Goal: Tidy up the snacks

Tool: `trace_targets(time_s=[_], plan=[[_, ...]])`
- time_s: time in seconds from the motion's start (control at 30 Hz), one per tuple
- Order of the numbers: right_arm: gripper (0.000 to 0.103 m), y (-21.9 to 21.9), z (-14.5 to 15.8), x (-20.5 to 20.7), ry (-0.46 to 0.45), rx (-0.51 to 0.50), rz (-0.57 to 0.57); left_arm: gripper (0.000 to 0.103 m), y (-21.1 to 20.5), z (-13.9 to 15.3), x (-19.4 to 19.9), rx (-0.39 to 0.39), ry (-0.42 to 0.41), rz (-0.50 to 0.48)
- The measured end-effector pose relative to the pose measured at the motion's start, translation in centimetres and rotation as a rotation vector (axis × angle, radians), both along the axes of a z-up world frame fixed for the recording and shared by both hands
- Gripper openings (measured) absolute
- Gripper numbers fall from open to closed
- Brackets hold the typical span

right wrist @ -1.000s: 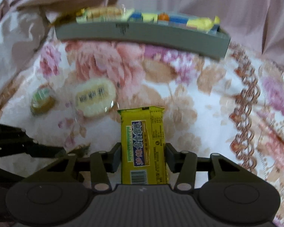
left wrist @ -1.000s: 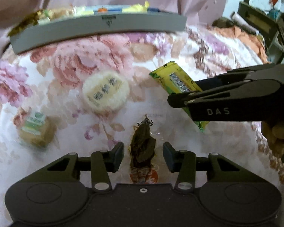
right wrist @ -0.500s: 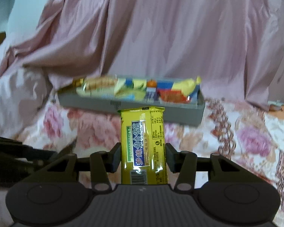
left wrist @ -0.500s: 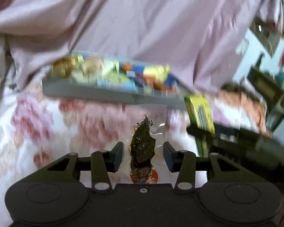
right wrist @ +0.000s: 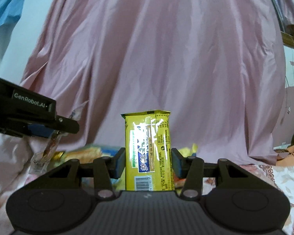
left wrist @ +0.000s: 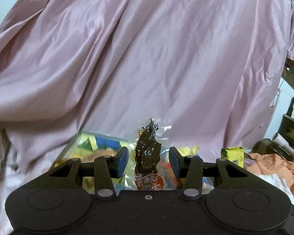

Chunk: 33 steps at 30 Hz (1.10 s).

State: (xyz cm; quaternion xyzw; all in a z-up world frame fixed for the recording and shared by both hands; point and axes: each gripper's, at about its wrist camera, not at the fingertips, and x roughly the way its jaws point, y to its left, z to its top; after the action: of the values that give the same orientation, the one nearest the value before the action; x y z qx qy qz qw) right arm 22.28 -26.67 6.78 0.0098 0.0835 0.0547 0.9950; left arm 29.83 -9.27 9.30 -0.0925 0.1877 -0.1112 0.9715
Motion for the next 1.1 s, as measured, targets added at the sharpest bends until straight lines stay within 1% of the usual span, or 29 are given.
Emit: trace_targets(time_s=[0.07, 0.2, 0.47, 0.6, 0.93, 1.1], plan=[[0.053, -0.7, -0.2, 1.1, -0.006, 0.034, -0.01, 0.047, -0.6, -0.4, 1.3, 0.006, 0.006, 0.009], [0.053, -2.0, -1.0, 2.7, -0.007, 0.1, -0.026, 0.047, -1.4, -1.9, 3.9, 0.006, 0.05, 0.022], [0.053, -3.4, -2.0, 4.9, 0.011, 0.192, -0.062, 0.047, -2.7, -3.9, 7.3, 0.056, 0.136, 0.022], [0.053, -3.3, -2.3, 5.5, 0.041, 0.193, -0.073, 0.047, -3.0, -4.7, 7.9, 0.083, 0.173, 0.025], [0.053, -2.7, -2.9, 6.9, 0.127, 0.192, -0.071, 0.048, -2.9, -6.6, 8.6, 0.097, 0.237, 0.031], [0.053, -2.5, -3.1, 7.2, 0.155, 0.185, -0.064, 0.048, -3.2, -6.9, 8.9, 0.109, 0.255, 0.026]])
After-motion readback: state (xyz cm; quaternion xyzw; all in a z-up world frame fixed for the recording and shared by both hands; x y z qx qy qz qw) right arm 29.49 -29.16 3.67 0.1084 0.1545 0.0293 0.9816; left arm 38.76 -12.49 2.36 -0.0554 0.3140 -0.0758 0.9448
